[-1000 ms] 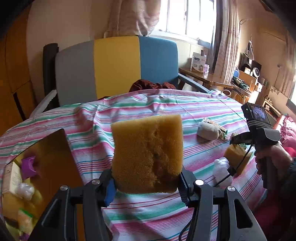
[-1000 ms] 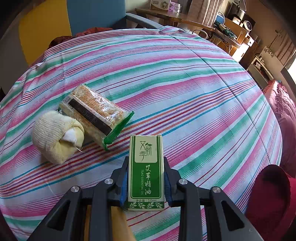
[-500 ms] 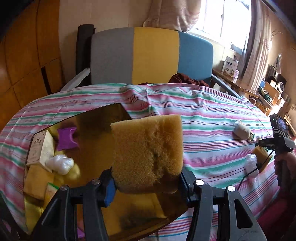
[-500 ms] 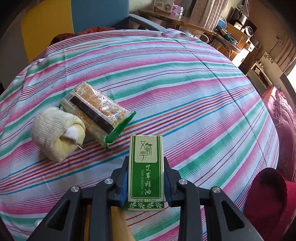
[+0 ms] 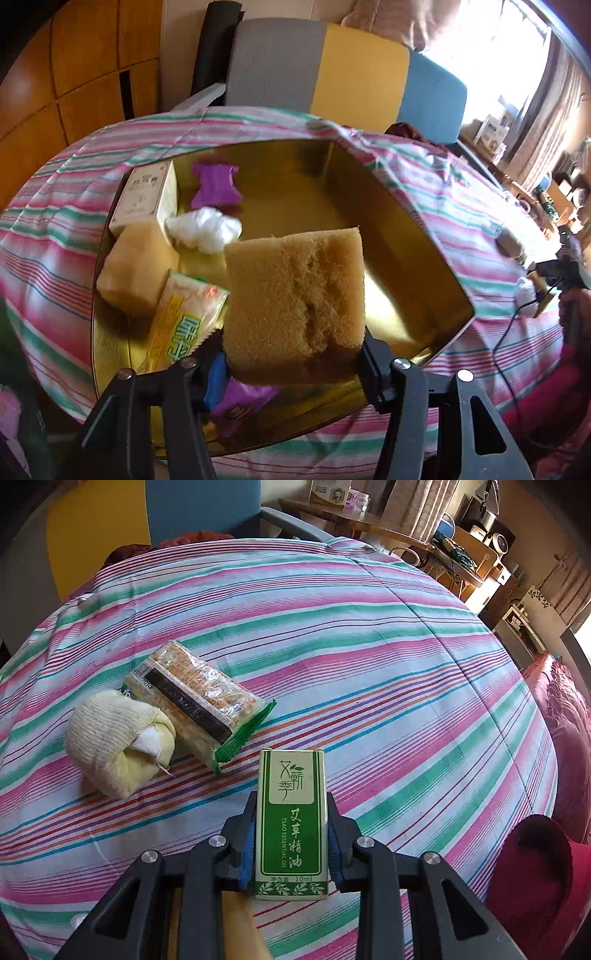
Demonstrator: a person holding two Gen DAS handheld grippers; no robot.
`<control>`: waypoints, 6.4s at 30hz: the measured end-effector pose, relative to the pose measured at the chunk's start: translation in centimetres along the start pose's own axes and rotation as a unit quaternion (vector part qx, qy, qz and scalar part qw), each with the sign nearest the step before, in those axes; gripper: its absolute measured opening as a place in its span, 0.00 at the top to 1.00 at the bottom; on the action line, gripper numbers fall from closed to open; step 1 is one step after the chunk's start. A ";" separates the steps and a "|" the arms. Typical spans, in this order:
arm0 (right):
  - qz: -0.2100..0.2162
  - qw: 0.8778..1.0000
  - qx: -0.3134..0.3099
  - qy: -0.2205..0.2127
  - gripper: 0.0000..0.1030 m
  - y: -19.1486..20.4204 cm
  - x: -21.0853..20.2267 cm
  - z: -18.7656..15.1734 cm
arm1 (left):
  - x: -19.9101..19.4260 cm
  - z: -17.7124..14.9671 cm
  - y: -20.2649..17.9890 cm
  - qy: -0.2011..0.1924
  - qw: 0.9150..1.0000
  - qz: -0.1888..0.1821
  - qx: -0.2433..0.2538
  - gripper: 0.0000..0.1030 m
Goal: Organize objects
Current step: 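Lower the yellow sponge into the gold tray and open the left gripper, then carry the green oil box into the gold tray and open the right gripper, then move both tools back over the remaining items on the cloth, then grasp the plastic-wrapped ball with the left gripper while the right gripper grasps a yellow sponge, then lift the plastic-wrapped ball and carry it toward the gold tray with the left gripper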
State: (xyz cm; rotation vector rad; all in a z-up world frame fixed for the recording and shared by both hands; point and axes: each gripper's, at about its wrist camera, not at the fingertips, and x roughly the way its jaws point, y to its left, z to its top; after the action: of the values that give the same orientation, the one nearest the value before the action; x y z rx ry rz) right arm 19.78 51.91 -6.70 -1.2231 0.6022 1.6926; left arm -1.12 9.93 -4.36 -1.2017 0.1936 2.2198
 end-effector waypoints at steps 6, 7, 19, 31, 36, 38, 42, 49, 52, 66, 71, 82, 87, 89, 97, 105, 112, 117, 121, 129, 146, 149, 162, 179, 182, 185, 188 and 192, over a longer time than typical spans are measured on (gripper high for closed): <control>0.008 1.000 0.006 0.002 0.71 -0.2 0.0 0.0 | -0.2 -0.1 0.2 -0.007 1.000 0.012 -0.003 0.30; 0.008 1.000 0.006 0.003 0.71 -0.3 0.0 0.0 | -0.3 0.0 0.3 -0.011 1.000 0.016 -0.004 0.29; 0.065 0.994 0.006 -0.092 0.71 -0.1 -4.5 0.6 | -2.2 0.2 2.9 -0.053 0.995 0.072 -0.037 0.29; 0.298 0.911 -0.227 -0.171 0.71 21.1 -18.9 -4.6 | -4.3 0.8 5.4 -0.098 0.985 0.122 -0.077 0.27; 0.337 0.869 -0.343 -0.118 0.71 33.3 -19.7 -10.3 | -4.8 0.2 6.4 -0.099 0.983 0.127 -0.091 0.26; 0.326 0.868 -0.362 -0.094 0.71 37.0 -18.5 -11.9 | -4.9 -0.1 6.8 -0.098 0.982 0.126 -0.098 0.26; 0.288 0.872 -0.392 -0.049 0.71 42.6 -15.2 -14.5 | -4.9 -0.6 7.5 -0.096 0.981 0.128 -0.111 0.23; 0.306 0.850 -0.428 0.003 0.66 45.2 -13.3 -19.3 | -4.7 -0.9 8.6 -0.093 0.979 0.130 -0.128 0.21; 0.326 0.850 -0.414 0.011 0.64 44.5 -13.2 -19.0 | -4.6 -1.0 8.6 -0.090 0.978 0.132 -0.131 0.21; 0.379 0.850 -0.365 -0.037 0.57 39.7 -16.1 -16.3 | -5.3 -0.7 7.1 -0.098 0.979 0.143 -0.107 0.19; 0.383 0.851 -0.354 -0.057 0.57 36.9 -16.8 -15.7 | -5.7 -0.4 6.2 -0.105 0.979 0.144 -0.095 0.18; 0.357 0.884 -0.281 -0.109 0.57 26.0 -16.4 -11.1 | -6.2 0.6 3.5 -0.119 0.983 0.131 -0.054 0.16; 0.327 0.906 -0.236 -0.128 0.57 19.5 -15.5 -8.1 | -6.1 1.5 1.6 -0.123 0.985 0.117 -0.026 0.16; 0.310 0.916 -0.214 -0.138 0.57 16.6 -15.0 -7.0 | -6.1 2.0 0.6 -0.127 0.986 0.108 -0.012 0.16; 0.219 0.961 -0.055 -0.160 0.57 2.3 -12.0 -3.0 | -5.0 4.5 -5.0 -0.125 0.990 0.042 0.048 0.16; 0.208 0.966 0.098 -0.122 0.57 -5.4 -7.3 -2.6 | -1.9 5.9 -13.3 -0.092 0.986 -0.040 0.132 0.16; 0.228 0.959 0.103 -0.133 0.57 -5.7 -7.6 -2.7 | 3.8 6.2 -21.9 -0.005 0.973 -0.135 0.186 0.35; 0.241 0.955 0.117 -0.131 0.57 -6.2 -7.3 -2.7 | 7.2 5.7 -27.9 0.062 0.954 -0.214 0.202 0.40; 0.247 0.952 0.127 -0.126 0.57 -6.6 -7.0 -2.6 | 8.5 5.2 -32.2 0.088 0.938 -0.251 0.221 0.40; 0.251 0.953 0.127 -0.115 0.57 -6.5 -6.4 -2.4 | 11.7 3.2 -36.2 0.140 0.927 -0.265 0.227 0.57; 0.238 0.971 -0.005 -0.024 0.57 -0.8 -4.1 -2.6 | 10.4 2.0 -24.8 0.017 0.968 -0.159 0.191 0.66; 0.220 0.975 -0.029 -0.014 0.57 0.1 -3.8 -2.9 | 10.7 1.7 -25.4 0.012 0.968 -0.149 0.200 0.66; 0.181 0.982 -0.057 0.021 0.52 1.1 -2.5 -3.3 | 10.5 0.9 -25.5 -0.018 0.965 -0.143 0.217 0.64; 0.152 0.982 -0.103 0.051 0.57 2.2 -1.2 -3.9 | 6.1 1.5 -25.3 -0.038 0.971 -0.119 0.205 0.67; 0.149 0.982 -0.105 0.049 0.57 2.1 -1.2 -4.0 | 4.8 1.9 -25.0 -0.047 0.971 -0.117 0.204 0.67; 0.147 0.982 -0.107 0.047 0.57 2.0 -1.2 -4.0 | 3.9 2.2 -24.6 -0.052 0.972 -0.117 0.199 0.67; 0.144 0.983 -0.109 0.046 0.57 1.9 -1.2 -4.1 | 3.0 2.5 -24.1 -0.058 0.973 -0.116 0.192 0.67; 0.140 0.983 -0.113 0.044 0.57 1.7 -1.3 -4.1 | 2.4 2.8 -23.3 -0.060 0.975 -0.112 0.183 0.67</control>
State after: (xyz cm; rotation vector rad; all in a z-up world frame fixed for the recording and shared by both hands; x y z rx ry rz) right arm 20.20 47.34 -7.34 -1.4311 0.6740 1.9919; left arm 9.12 30.98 -1.17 -0.8430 0.3789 1.9460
